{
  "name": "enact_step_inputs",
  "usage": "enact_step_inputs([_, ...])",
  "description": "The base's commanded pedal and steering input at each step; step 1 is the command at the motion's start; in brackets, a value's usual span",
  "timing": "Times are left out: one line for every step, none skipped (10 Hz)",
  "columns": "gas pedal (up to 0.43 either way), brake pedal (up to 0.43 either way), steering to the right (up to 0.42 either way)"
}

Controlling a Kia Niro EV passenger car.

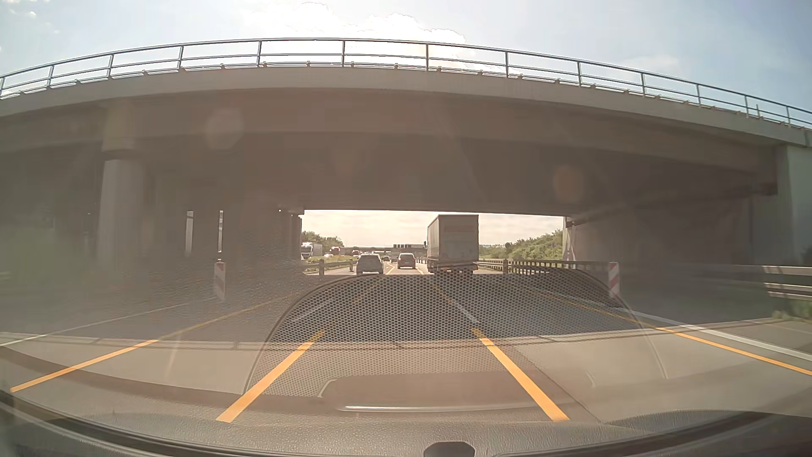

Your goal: Follow the waypoints while adhering to traffic rules and regulations

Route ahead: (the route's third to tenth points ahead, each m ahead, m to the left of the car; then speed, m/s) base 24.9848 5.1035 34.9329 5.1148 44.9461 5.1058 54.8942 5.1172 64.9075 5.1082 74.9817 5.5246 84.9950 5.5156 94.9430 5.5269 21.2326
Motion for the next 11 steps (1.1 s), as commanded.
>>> enact_step_inputs([0.000, 0.000, -0.002])
enact_step_inputs([0.000, 0.000, -0.002])
enact_step_inputs([0.000, 0.000, -0.002])
enact_step_inputs([0.000, 0.000, -0.002])
enact_step_inputs([0.000, 0.000, -0.001])
enact_step_inputs([0.000, 0.000, 0.000])
enact_step_inputs([0.000, 0.000, 0.000])
enact_step_inputs([0.020, 0.000, -0.001])
enact_step_inputs([0.047, 0.000, -0.001])
enact_step_inputs([0.047, 0.000, -0.001])
enact_step_inputs([0.047, 0.000, -0.001])
